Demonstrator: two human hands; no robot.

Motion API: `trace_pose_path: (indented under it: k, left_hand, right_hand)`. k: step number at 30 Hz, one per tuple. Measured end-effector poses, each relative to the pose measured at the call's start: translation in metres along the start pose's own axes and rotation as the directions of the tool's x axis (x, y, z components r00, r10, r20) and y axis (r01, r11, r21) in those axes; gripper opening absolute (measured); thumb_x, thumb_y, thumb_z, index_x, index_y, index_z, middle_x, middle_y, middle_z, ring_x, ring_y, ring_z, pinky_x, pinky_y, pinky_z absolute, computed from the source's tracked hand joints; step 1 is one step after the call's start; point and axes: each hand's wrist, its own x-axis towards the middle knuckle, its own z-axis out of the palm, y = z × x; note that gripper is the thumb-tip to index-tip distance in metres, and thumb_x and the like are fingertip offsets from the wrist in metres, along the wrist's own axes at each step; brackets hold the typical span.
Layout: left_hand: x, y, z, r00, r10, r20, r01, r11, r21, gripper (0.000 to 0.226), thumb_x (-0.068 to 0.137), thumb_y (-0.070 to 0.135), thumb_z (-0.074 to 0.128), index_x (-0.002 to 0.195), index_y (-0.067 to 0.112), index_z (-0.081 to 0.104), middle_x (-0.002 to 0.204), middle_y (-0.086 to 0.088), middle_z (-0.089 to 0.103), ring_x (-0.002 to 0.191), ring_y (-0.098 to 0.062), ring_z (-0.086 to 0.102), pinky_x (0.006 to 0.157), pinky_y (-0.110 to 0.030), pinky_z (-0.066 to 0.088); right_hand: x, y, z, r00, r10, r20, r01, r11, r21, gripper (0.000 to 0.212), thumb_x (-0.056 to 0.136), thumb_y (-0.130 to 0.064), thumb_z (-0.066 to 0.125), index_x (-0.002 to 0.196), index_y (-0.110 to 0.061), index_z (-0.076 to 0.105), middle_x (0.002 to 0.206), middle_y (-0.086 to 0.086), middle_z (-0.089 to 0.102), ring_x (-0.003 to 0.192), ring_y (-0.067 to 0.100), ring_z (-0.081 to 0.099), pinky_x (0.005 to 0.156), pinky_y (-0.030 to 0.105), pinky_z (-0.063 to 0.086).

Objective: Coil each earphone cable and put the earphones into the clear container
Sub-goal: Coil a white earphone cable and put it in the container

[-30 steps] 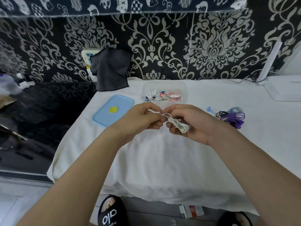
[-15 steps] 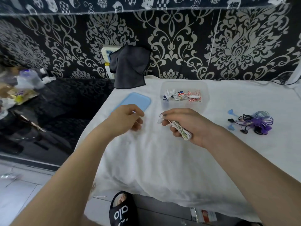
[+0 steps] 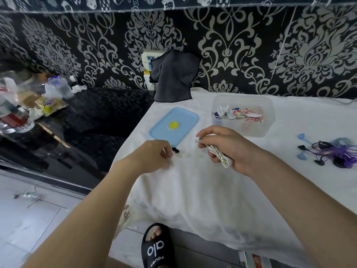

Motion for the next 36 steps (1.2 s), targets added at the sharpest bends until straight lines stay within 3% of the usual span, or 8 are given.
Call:
trace_pose_path:
  k: [6, 11, 15, 19, 21, 24, 29, 36]
  left_hand:
    - [-0.002, -0.005, 0.001, 0.997, 0.04, 0.062, -0.039, 0.999, -0.016, 0.012, 0.084, 0.012, 0.07, 0.089, 0.022, 0.069, 0.096, 0.009, 0.069, 0.067, 0.002, 0.058, 0.056, -0.003, 0.04]
    - [-0.004, -0.012, 0.002, 0.994, 0.041, 0.097, -0.035, 0.997, -0.068, 0.015, 0.081, 0.011, 0.072, 0.09, 0.023, 0.072, 0.096, 0.007, 0.07, 0.071, -0.003, 0.061, 0.061, -0.008, 0.045]
    - [-0.002, -0.012, 0.007, 0.995, 0.071, 0.063, -0.067, 0.995, -0.072, 0.007, 0.081, 0.016, 0.074, 0.082, 0.021, 0.069, 0.087, 0.007, 0.068, 0.059, 0.004, 0.054, 0.059, -0.009, 0.044]
    - [0.002, -0.009, 0.006, 0.999, 0.05, -0.017, -0.052, 0.99, -0.129, 0.009, 0.083, 0.015, 0.071, 0.08, 0.016, 0.063, 0.085, 0.001, 0.071, 0.067, -0.009, 0.064, 0.069, -0.022, 0.05]
    - [0.004, -0.007, 0.006, 0.997, 0.03, -0.077, -0.042, 0.987, -0.156, 0.011, 0.082, 0.013, 0.071, 0.081, 0.013, 0.06, 0.083, -0.004, 0.073, 0.071, -0.017, 0.069, 0.067, -0.024, 0.052]
    - [0.007, -0.002, 0.007, 0.992, 0.047, -0.117, -0.063, 0.988, -0.143, 0.011, 0.082, 0.008, 0.066, 0.083, 0.014, 0.057, 0.083, -0.007, 0.073, 0.062, -0.015, 0.063, 0.051, -0.017, 0.045]
    - [0.01, 0.0, 0.01, 0.991, 0.099, -0.085, -0.107, 0.99, -0.089, 0.022, 0.089, 0.008, 0.057, 0.092, 0.028, 0.064, 0.075, 0.005, 0.067, 0.062, -0.017, 0.059, 0.062, -0.028, 0.051]
    - [0.017, 0.011, 0.01, 0.977, -0.003, -0.212, -0.039, 0.981, -0.192, 0.022, 0.096, 0.006, 0.045, 0.089, 0.011, 0.066, 0.082, -0.01, 0.074, 0.066, -0.018, 0.068, 0.069, -0.029, 0.056]
  right_hand:
    - [0.003, 0.003, 0.002, 1.0, -0.007, -0.017, 0.006, 0.999, -0.034, 0.011, 0.093, -0.009, 0.064, 0.102, -0.009, 0.07, 0.086, 0.009, 0.067, 0.046, 0.012, 0.049, 0.046, 0.024, 0.04]
    - [0.004, 0.003, 0.002, 1.0, -0.016, -0.023, 0.015, 0.999, -0.05, 0.009, 0.092, -0.009, 0.064, 0.099, -0.011, 0.071, 0.087, 0.008, 0.065, 0.047, 0.012, 0.05, 0.047, 0.024, 0.041]
    - [0.003, 0.003, 0.002, 1.0, -0.014, -0.018, 0.013, 0.999, -0.05, 0.009, 0.092, -0.009, 0.065, 0.098, -0.011, 0.071, 0.086, 0.008, 0.065, 0.047, 0.013, 0.05, 0.047, 0.024, 0.041]
    - [0.003, 0.002, 0.0, 1.0, -0.02, -0.02, 0.019, 0.999, -0.05, 0.009, 0.092, -0.009, 0.065, 0.097, -0.012, 0.071, 0.086, 0.007, 0.066, 0.048, 0.013, 0.05, 0.047, 0.024, 0.041]
    - [0.003, 0.002, -0.001, 0.999, -0.024, -0.026, 0.022, 0.999, -0.046, 0.009, 0.092, -0.009, 0.064, 0.098, -0.012, 0.071, 0.086, 0.008, 0.066, 0.047, 0.013, 0.05, 0.047, 0.024, 0.041]
    - [0.003, 0.001, -0.002, 0.999, -0.024, -0.031, 0.023, 0.999, -0.041, 0.01, 0.092, -0.008, 0.064, 0.099, -0.011, 0.071, 0.085, 0.008, 0.066, 0.047, 0.013, 0.049, 0.046, 0.024, 0.04]
    - [0.005, 0.001, -0.005, 0.999, -0.026, -0.029, 0.025, 0.999, -0.036, 0.009, 0.091, -0.009, 0.065, 0.096, -0.013, 0.072, 0.084, 0.007, 0.066, 0.047, 0.013, 0.049, 0.046, 0.024, 0.04]
    - [0.005, 0.001, -0.009, 0.999, -0.028, -0.031, 0.027, 0.999, -0.022, 0.009, 0.092, -0.009, 0.065, 0.096, -0.013, 0.072, 0.084, 0.007, 0.066, 0.047, 0.013, 0.049, 0.045, 0.024, 0.039]
